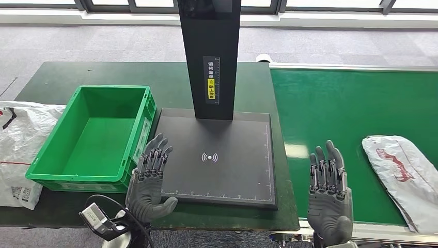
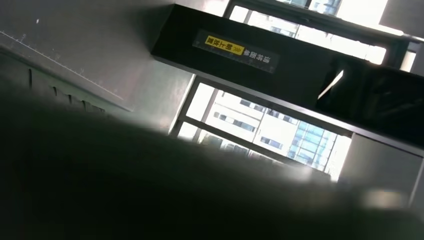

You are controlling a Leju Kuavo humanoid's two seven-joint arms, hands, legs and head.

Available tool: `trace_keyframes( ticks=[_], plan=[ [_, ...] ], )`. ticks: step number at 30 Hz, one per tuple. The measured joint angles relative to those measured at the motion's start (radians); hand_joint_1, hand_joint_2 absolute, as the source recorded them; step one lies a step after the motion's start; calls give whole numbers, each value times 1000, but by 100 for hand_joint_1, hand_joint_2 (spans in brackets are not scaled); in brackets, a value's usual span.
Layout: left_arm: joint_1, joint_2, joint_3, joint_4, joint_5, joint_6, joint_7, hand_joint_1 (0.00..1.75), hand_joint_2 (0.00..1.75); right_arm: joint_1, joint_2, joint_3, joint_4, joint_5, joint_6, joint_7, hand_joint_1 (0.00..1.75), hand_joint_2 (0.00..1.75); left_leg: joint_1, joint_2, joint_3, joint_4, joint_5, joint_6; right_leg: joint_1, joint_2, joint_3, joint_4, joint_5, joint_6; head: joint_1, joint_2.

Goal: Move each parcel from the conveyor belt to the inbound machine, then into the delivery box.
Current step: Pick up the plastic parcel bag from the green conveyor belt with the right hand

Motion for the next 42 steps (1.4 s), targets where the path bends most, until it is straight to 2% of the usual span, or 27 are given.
trace_keyframes(
  ticks=[1,3,8,11,16,19,21,25,27,33,38,42],
  plan=[
    [0,0,0,-1,0,3,0,0,0,0,2,-2,3,7,-1,0,0,175,0,0,0,0,0,0,0,0,0,0,0,0,0,0],
    [2,0,0,-6,-4,22,0,0,0,0,11,-12,9,45,-5,1,0,175,0,0,0,0,0,0,0,0,0,0,0,0,0,0],
    [8,0,0,-54,-21,136,0,0,0,0,50,-102,20,250,-44,29,0,175,0,0,0,0,0,0,0,0,0,0,0,0,0,0],
    [8,0,0,-79,-30,169,0,0,0,-2,63,-147,26,296,-63,44,0,175,0,0,0,0,0,0,0,0,0,0,0,0,0,0],
    [8,-5,0,-107,-98,374,0,0,0,-80,56,-206,93,521,-175,230,0,175,0,1,0,0,0,0,0,1,0,0,1,0,0,0],
    [9,-7,0,-114,-106,401,0,0,0,-129,40,-237,149,553,-190,254,0,175,0,1,0,0,1,2,0,0,1,0,2,1,0,0],
    [10,-9,0,-116,-104,393,0,0,0,-157,29,-248,184,620,-210,299,0,175,0,1,0,0,1,2,0,0,1,0,2,1,0,0],
    [11,-9,0,-114,-112,336,0,0,0,-223,-37,-283,318,897,-270,507,0,175,0,0,0,0,1,2,0,-1,1,0,2,1,0,0],
    [11,-10,0,-109,-128,326,0,0,0,-248,-79,-310,400,968,-289,565,0,175,-1,-1,0,0,2,2,-1,-2,1,0,2,1,0,0],
    [11,-10,0,-82,-83,260,0,0,0,-314,-200,-373,628,1039,-268,626,0,175,-3,-1,-1,1,1,3,-3,-1,0,-1,3,2,0,0],
    [7,-6,0,-75,-38,211,0,0,0,-422,-337,-440,918,1059,-257,632,0,175,-4,-2,-2,1,2,4,-4,-2,0,-1,4,3,0,0],
    [-1,-6,0,-67,-41,205,0,0,0,-481,-404,-473,1097,1046,-234,634,0,175,-4,-2,-2,1,2,4,-4,-2,-1,-1,4,4,0,0]
  ],
)
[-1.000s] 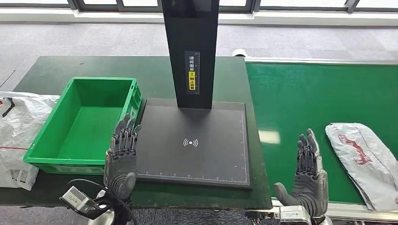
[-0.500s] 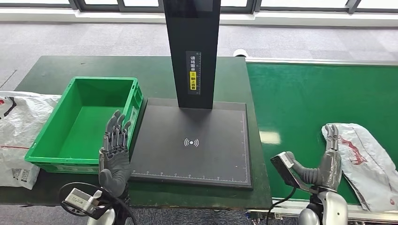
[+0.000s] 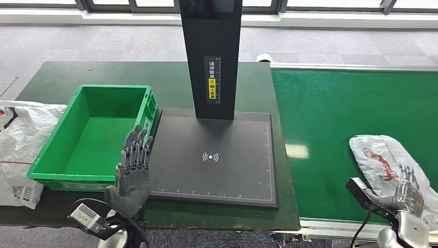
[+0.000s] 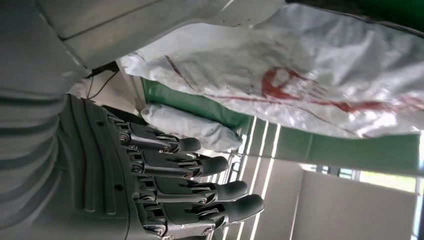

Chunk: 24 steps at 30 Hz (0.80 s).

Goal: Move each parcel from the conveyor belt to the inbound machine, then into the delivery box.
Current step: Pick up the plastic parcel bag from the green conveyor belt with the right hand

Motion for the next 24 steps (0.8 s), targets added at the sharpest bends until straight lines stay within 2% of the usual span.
trace_keyframes(
  ticks=[6,19,24],
  plan=[
    [-15,0,0,15,-2,0,0,0,0,-58,-45,-20,171,2,13,22,0,175,0,0,0,0,0,0,0,1,0,0,0,0,0,0],
    [-26,0,0,30,-15,-1,0,0,0,-92,-65,-29,301,16,76,67,0,175,0,0,0,0,0,0,0,0,0,0,0,0,0,0],
    [-41,1,0,43,-28,-13,0,0,0,-92,-65,-43,324,18,185,63,0,175,1,1,2,0,0,0,1,1,1,0,0,0,0,0]
  ],
)
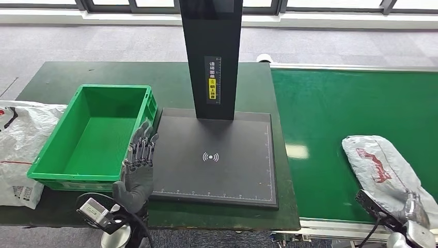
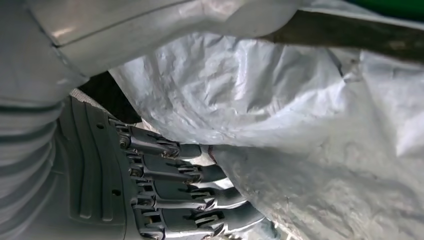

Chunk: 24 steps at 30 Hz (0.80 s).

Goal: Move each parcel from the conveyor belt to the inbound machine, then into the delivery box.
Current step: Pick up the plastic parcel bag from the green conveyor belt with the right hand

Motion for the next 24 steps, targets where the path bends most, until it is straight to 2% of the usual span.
trace_keyframes(
  ticks=[1,4,5,13,24],
  plan=[
    [-4,0,0,3,-2,-2,0,0,0,0,0,-3,3,2,16,-2,24,175,0,0,0,0,0,0,0,0,0,0,0,0,0,0],
    [-11,0,0,11,-6,-6,0,0,0,0,3,-6,9,11,40,-6,155,175,0,0,2,0,-1,1,0,0,2,-1,0,1,0,0],
    [-11,0,0,13,-9,-7,0,0,0,0,5,-6,9,15,44,-7,175,175,1,0,3,0,-1,1,1,0,4,-1,0,1,0,0],
    [-7,-4,0,22,-23,-18,0,0,0,-6,31,-5,8,43,-8,-33,175,175,0,0,4,1,0,6,-1,-1,9,-4,1,6,0,0],
    [-4,-6,0,22,-23,-24,0,0,0,-15,47,-5,3,49,-20,-39,175,175,0,0,4,2,1,6,0,-1,9,-4,2,6,0,0]
  ],
)
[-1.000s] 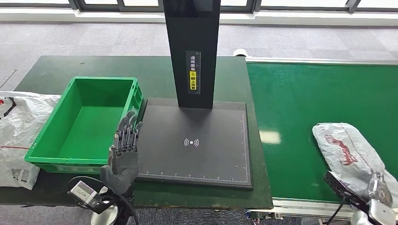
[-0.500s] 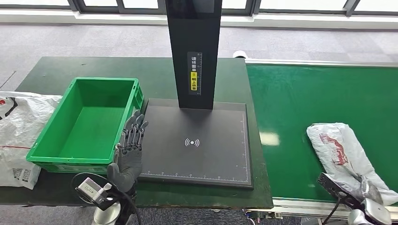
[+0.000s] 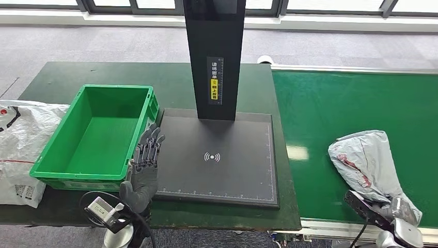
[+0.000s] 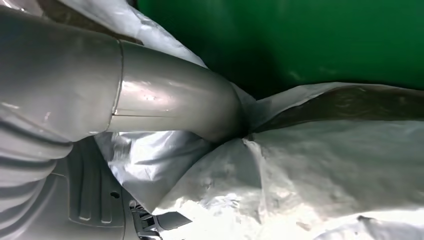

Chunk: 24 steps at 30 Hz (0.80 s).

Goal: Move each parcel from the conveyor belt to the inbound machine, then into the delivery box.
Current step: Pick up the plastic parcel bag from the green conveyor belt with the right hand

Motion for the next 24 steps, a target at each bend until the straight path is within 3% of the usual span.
trace_keyframes(
  ticks=[24],
  plan=[
    [0,-2,0,2,-5,0,0,0,0,-13,48,5,-10,11,-53,-15,175,175,0,0,-2,0,0,0,0,0,-2,0,1,0,0,0]
  ],
)
